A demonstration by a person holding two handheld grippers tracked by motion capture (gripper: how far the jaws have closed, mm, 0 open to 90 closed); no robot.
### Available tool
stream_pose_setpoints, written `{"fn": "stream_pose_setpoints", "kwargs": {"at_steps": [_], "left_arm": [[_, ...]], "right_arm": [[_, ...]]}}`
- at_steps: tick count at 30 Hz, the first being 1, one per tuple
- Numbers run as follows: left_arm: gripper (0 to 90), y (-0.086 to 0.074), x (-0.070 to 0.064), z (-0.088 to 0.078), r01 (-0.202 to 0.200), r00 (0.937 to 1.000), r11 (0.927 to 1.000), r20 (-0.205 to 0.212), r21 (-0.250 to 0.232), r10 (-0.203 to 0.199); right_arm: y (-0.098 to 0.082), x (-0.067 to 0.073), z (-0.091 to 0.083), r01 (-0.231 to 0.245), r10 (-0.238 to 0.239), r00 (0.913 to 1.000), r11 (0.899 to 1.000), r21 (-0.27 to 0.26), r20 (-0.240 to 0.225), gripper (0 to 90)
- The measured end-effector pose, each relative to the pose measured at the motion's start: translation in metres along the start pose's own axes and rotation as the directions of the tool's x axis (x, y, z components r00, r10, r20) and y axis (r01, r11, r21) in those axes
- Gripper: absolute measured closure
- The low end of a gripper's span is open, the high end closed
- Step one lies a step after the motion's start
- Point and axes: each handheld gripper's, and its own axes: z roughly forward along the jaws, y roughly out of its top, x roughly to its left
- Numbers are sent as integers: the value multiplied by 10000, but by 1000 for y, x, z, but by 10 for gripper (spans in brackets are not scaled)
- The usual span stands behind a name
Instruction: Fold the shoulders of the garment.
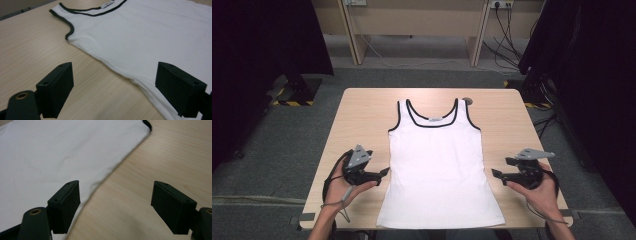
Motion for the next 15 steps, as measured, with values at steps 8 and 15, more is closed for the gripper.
{"fn": "stream_pose_setpoints", "kwargs": {"at_steps": [8,15], "left_arm": [[142,-25,-1,-14,794,9958,9957,-419,-467,-814],[148,-39,-12,-5,818,9937,9929,-695,-865,-879]], "right_arm": [[-26,-8,-29,-542,574,9967,9971,-540,580,191],[-40,-9,-32,-857,915,9927,9936,-739,781,178]]}}
